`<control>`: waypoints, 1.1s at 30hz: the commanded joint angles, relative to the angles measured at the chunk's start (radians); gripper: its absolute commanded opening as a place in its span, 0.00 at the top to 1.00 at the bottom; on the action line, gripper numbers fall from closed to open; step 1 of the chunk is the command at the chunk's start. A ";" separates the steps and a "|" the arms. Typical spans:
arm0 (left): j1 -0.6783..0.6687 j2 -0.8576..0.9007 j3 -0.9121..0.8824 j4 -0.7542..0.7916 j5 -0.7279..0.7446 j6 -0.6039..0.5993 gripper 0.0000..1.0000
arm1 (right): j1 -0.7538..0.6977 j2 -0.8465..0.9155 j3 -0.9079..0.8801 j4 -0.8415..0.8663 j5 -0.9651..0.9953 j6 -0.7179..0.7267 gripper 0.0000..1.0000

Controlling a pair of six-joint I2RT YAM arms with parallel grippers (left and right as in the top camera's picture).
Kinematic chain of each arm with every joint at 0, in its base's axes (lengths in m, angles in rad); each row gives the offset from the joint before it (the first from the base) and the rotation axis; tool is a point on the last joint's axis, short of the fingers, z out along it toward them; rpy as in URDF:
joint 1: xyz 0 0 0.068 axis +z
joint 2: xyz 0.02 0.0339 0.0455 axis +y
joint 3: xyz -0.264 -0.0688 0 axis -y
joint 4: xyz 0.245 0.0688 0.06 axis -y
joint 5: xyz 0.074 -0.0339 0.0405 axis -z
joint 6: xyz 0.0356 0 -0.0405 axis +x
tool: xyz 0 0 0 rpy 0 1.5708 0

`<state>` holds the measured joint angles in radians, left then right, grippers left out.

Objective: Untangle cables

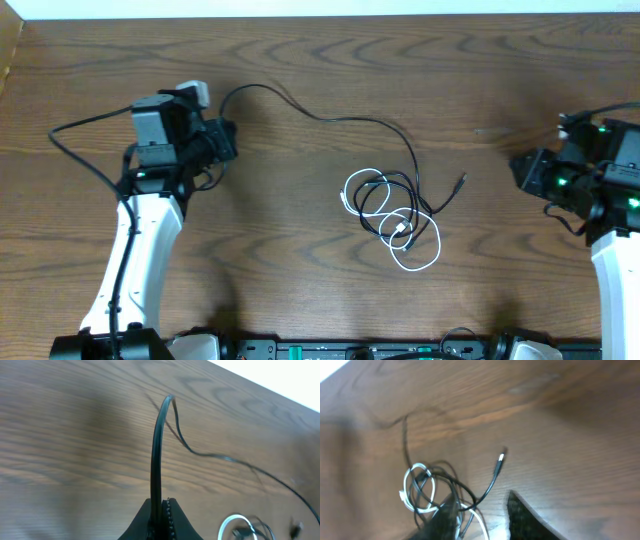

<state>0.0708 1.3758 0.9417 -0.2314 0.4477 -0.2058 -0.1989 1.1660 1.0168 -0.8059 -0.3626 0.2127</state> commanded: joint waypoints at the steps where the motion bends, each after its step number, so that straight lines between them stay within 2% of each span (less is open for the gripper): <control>1: -0.093 -0.005 -0.006 0.001 0.043 0.001 0.93 | 0.072 -0.002 0.021 0.003 -0.014 -0.080 0.65; 2: -0.113 -0.005 -0.006 0.001 0.043 -0.003 0.93 | 0.090 0.000 0.021 0.003 -0.014 -0.084 0.61; 3: -0.154 -0.005 -0.006 0.002 0.043 -0.009 0.93 | 0.115 0.001 0.021 0.003 -0.014 -0.086 0.52; 5: -0.198 -0.005 -0.006 0.002 0.043 -0.010 0.93 | 0.143 0.008 0.021 0.001 -0.014 -0.088 0.48; 6: -0.243 -0.005 -0.006 0.006 0.042 -0.010 0.92 | 0.178 0.024 0.021 -0.007 -0.020 -0.087 0.39; 7: -0.262 -0.005 -0.006 0.011 0.042 -0.018 0.93 | 0.205 0.037 0.021 -0.015 -0.036 -0.087 0.38; 13: -0.340 -0.005 -0.006 0.039 0.042 -0.052 0.92 | 0.367 0.145 0.019 -0.017 -0.058 -0.087 0.34; 18: -0.379 -0.005 -0.006 0.039 0.042 -0.056 0.92 | 0.447 0.243 0.018 -0.004 -0.054 -0.087 0.31; 28: -0.404 -0.005 -0.006 0.037 0.043 -0.058 0.92 | 0.467 0.491 0.018 0.035 0.130 -0.023 0.30; 33: -0.404 -0.005 -0.006 0.033 0.043 -0.059 0.92 | 0.476 0.553 0.018 0.050 0.145 -0.023 0.30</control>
<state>-0.3313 1.3758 0.9409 -0.1982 0.4770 -0.2623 0.2615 1.6958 1.0183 -0.7654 -0.2558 0.1741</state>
